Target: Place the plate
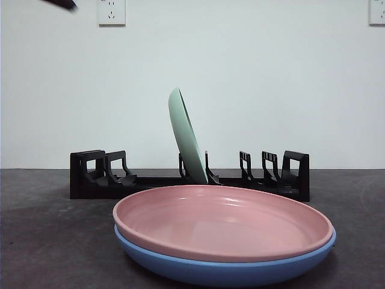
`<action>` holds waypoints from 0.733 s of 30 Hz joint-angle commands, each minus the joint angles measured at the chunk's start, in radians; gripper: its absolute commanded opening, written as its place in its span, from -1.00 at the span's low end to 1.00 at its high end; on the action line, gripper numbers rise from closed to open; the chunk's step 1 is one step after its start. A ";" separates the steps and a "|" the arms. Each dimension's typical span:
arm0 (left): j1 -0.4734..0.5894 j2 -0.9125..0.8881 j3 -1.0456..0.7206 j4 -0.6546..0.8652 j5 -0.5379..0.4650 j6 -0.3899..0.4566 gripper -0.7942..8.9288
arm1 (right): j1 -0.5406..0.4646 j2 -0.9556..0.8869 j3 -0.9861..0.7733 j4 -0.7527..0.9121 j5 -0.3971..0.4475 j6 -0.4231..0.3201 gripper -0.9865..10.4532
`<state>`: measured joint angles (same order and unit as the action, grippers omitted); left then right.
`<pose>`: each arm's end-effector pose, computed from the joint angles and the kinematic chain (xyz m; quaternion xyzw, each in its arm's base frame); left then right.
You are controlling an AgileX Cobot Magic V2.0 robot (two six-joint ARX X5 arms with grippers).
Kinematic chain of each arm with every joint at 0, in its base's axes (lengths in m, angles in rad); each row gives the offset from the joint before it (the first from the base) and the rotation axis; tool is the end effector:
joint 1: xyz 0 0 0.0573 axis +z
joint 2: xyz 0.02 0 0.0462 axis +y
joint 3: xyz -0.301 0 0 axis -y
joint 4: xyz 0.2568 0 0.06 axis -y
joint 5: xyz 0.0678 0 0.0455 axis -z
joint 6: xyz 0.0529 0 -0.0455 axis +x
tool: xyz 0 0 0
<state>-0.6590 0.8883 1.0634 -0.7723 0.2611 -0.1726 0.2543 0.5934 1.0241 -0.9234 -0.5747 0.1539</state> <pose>0.1267 -0.1154 0.3740 -0.0159 0.3239 -0.3979 0.8582 0.0679 0.0474 0.3805 0.1070 0.2701 0.3709 0.8821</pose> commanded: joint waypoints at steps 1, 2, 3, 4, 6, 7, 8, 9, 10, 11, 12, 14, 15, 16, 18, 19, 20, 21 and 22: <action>-0.009 -0.056 0.024 -0.022 0.001 0.027 0.13 | 0.002 0.006 0.014 0.015 0.000 -0.012 -0.07; -0.009 -0.080 0.024 -0.030 0.001 0.026 0.13 | 0.002 0.006 0.014 0.015 0.000 -0.012 -0.07; -0.009 -0.101 0.024 -0.038 0.001 0.027 0.13 | 0.003 0.007 0.014 0.015 0.000 -0.012 -0.07; -0.009 -0.126 0.024 -0.045 0.001 0.027 0.13 | 0.002 0.007 0.014 0.015 0.000 -0.012 -0.07; -0.009 -0.168 0.024 -0.058 0.001 0.034 0.13 | 0.003 0.007 0.014 0.015 0.001 -0.012 -0.07; -0.009 -0.192 0.024 -0.066 0.001 0.039 0.13 | 0.002 0.007 0.014 0.015 0.001 -0.012 -0.07; -0.009 -0.214 0.024 -0.075 0.001 0.050 0.13 | 0.003 0.007 0.014 0.015 0.001 -0.012 -0.07; -0.009 -0.233 0.024 -0.083 -0.002 0.056 0.13 | 0.003 0.007 0.014 0.015 0.001 -0.012 -0.07; -0.009 -0.253 0.024 -0.093 -0.010 0.056 0.13 | 0.003 0.007 0.014 0.015 0.001 -0.011 -0.07; -0.009 -0.273 0.024 -0.103 -0.022 0.056 0.13 | 0.003 0.007 0.014 0.015 0.001 -0.010 -0.07; -0.009 -0.290 0.024 -0.109 -0.033 0.056 0.13 | 0.002 0.007 0.014 0.015 0.000 -0.010 -0.07; -0.009 -0.323 0.024 -0.118 -0.057 0.056 0.13 | 0.003 0.011 0.014 0.015 0.000 -0.010 -0.07; -0.009 -0.335 0.024 -0.120 -0.061 0.056 0.13 | 0.003 0.014 0.014 0.016 0.000 -0.008 -0.07; -0.009 -0.345 0.024 -0.121 -0.063 0.056 0.13 | 0.003 0.021 0.014 0.016 0.000 -0.001 -0.07; -0.009 -0.362 0.024 -0.124 -0.063 0.056 0.13 | 0.005 0.045 0.014 0.019 -0.001 0.010 -0.07; -0.009 -0.367 0.024 -0.126 -0.063 0.056 0.13 | 0.006 0.063 0.016 0.023 -0.002 0.016 -0.07; -0.009 -0.370 0.024 -0.127 -0.063 0.056 0.13 | 0.008 0.085 0.018 0.029 -0.008 0.021 -0.07; -0.009 -0.373 0.024 -0.129 -0.063 0.056 0.13 | 0.012 0.108 0.021 0.037 -0.019 0.022 -0.07; -0.009 -0.374 0.024 -0.131 -0.062 0.056 0.13 | 0.018 0.139 0.026 0.050 -0.032 0.025 -0.07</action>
<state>-0.6598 0.5140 1.0653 -0.9100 0.2035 -0.1295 0.2634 0.7048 1.0286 -0.8913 -0.5968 0.1654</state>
